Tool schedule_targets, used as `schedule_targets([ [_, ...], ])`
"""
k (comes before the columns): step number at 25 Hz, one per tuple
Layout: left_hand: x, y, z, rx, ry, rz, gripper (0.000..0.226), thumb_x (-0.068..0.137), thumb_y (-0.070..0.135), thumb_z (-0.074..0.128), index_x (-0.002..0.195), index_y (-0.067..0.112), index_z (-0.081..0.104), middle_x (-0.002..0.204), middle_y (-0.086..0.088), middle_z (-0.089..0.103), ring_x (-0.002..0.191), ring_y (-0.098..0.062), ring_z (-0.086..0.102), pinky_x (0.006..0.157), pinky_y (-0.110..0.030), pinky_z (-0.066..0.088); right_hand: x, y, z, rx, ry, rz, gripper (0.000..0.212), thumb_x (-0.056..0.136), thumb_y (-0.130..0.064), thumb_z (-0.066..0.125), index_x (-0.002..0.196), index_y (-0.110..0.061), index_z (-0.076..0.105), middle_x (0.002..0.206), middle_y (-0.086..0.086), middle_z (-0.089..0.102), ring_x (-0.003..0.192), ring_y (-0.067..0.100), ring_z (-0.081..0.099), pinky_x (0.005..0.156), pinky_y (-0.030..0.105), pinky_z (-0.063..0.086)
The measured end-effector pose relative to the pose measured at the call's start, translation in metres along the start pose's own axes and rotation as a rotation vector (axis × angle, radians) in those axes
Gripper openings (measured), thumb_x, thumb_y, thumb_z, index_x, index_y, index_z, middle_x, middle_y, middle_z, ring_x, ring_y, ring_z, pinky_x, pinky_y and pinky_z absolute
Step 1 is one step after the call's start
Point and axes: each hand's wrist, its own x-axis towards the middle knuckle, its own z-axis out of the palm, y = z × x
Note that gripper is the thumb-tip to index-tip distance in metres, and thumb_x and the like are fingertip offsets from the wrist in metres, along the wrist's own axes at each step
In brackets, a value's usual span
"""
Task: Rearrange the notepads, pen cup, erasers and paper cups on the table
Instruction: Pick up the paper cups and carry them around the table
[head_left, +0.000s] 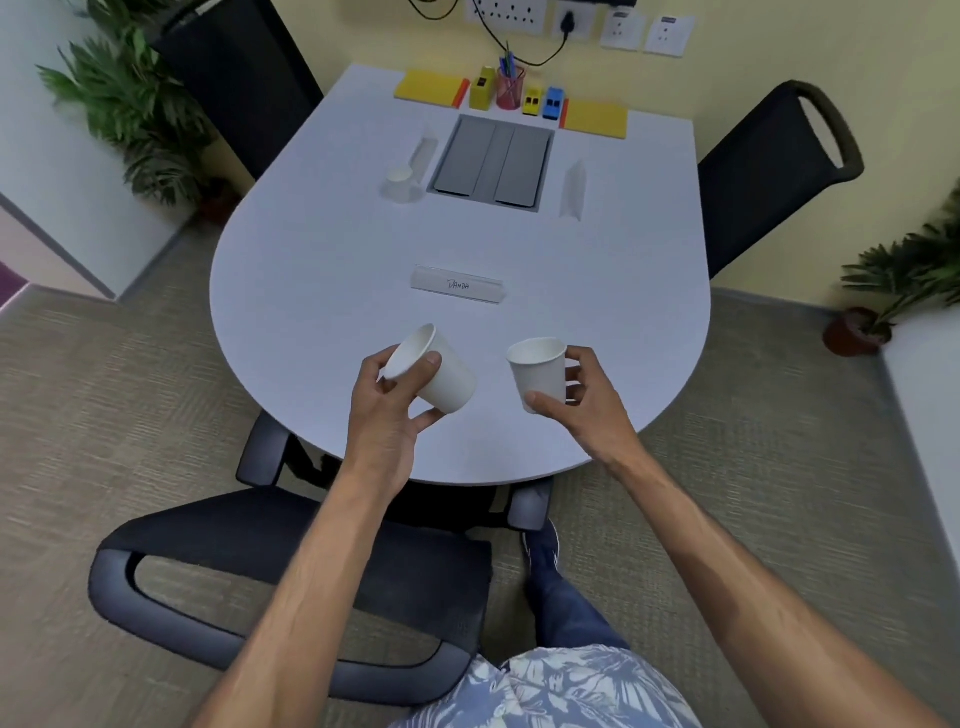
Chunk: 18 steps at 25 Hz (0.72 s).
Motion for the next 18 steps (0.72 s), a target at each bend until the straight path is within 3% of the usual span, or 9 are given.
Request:
schedule_targets([
  [8, 0.08, -0.025, 0.036, 0.032, 0.086, -0.074, 0.06, 0.075, 0.023, 0.083, 0.127, 0.015, 0.055, 0.124, -0.006, 0.056, 0.121, -0.026, 0.058, 0.088, -0.052, 0.058, 0.109, 0.02, -0.015, 0.032, -0.098, 0.035, 0.071, 0.077, -0.037, 0.083, 0.133, -0.045, 0.04, 0.117, -0.007, 0.059, 0.099, 0.014, 0.064, 0.079, 0.029, 0.054],
  [11, 0.119, -0.037, 0.059, 0.064, 0.135, -0.098, 0.052, 0.081, 0.018, 0.08, 0.127, 0.017, 0.056, 0.127, -0.007, 0.057, 0.12, -0.025, 0.058, 0.088, -0.051, 0.058, 0.166, 0.036, -0.02, 0.034, -0.112, 0.056, 0.071, 0.076, -0.034, 0.083, 0.133, -0.043, 0.041, 0.118, -0.007, 0.06, 0.102, 0.011, 0.062, 0.08, 0.026, 0.052],
  [18, 0.201, -0.064, 0.104, 0.104, 0.251, -0.166, 0.064, 0.069, 0.029, 0.082, 0.126, 0.019, 0.055, 0.124, -0.004, 0.059, 0.118, -0.023, 0.059, 0.086, -0.046, 0.06, 0.286, 0.089, -0.021, -0.044, -0.105, 0.106, 0.073, 0.072, -0.021, 0.086, 0.13, -0.03, 0.042, 0.118, -0.004, 0.059, 0.102, 0.018, 0.059, 0.082, 0.028, 0.051],
])
